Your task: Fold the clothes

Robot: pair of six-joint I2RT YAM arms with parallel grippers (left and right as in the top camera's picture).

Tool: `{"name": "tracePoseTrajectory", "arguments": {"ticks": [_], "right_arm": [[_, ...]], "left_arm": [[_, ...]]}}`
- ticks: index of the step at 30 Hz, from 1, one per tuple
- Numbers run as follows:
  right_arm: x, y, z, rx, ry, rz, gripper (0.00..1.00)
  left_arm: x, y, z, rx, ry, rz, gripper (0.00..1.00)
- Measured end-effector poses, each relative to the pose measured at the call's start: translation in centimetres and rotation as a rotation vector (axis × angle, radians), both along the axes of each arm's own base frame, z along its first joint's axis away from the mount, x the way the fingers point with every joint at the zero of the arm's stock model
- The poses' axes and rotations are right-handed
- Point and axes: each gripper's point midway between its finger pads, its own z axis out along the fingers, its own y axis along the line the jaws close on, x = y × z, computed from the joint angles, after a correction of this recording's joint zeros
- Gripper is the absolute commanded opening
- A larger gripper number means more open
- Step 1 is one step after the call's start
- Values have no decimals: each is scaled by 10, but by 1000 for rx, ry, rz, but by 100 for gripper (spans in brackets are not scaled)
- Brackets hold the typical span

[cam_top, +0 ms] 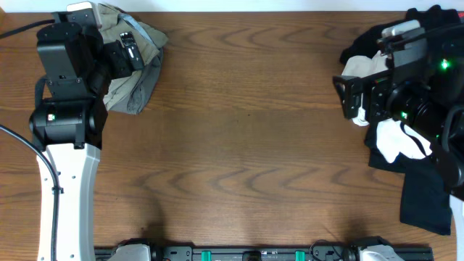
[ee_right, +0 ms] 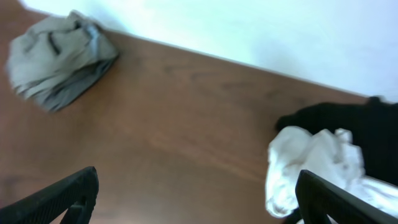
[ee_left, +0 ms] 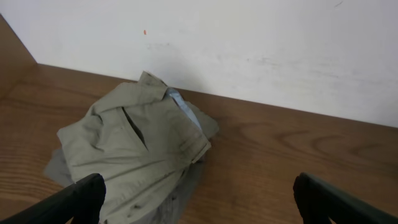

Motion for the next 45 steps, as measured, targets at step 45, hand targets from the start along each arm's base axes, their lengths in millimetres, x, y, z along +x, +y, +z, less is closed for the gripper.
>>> {"name": "tracePoseTrajectory", "arguments": {"ticks": [45], "right_arm": [[-64, -49, -255, 23, -405, -158, 99]], "left_arm": [[0, 0, 0, 0, 2, 0, 98]]}}
